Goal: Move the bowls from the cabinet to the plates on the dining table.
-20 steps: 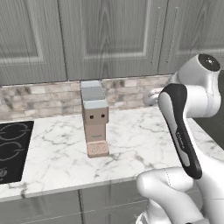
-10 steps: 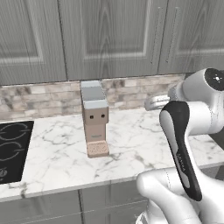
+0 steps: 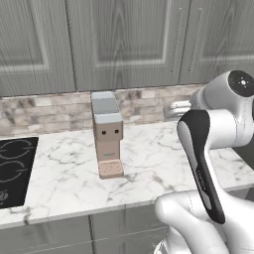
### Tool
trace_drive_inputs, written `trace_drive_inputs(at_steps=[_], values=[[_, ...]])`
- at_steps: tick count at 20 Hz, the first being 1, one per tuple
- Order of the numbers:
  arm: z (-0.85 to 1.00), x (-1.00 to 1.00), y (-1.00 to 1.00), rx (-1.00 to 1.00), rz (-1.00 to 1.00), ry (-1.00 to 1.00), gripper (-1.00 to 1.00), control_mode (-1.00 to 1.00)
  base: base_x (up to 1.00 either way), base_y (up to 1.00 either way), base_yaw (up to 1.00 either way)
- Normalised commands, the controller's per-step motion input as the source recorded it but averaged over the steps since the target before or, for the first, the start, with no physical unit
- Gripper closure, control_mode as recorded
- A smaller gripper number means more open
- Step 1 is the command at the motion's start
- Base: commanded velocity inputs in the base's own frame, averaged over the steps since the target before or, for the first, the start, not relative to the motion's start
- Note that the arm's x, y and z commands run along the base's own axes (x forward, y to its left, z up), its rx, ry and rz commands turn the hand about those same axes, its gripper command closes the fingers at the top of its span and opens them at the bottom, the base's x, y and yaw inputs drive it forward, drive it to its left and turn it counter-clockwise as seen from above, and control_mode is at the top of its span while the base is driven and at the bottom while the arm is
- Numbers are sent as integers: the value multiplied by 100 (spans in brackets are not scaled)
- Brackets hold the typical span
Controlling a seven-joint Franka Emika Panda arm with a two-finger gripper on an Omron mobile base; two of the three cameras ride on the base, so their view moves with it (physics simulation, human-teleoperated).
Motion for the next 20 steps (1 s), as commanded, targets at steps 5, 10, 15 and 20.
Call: trace_drive_inputs(at_steps=[5,10,15,20], values=[[43,0,0,0,-2,1,-100,-100,0,0,0],[48,0,0,0,0,2,-100,-100,0,0,0],[20,0,0,4,0,1,-100,-100,0,0,0],[14,9,0,4,0,0,-100,-100,0,0,0]])
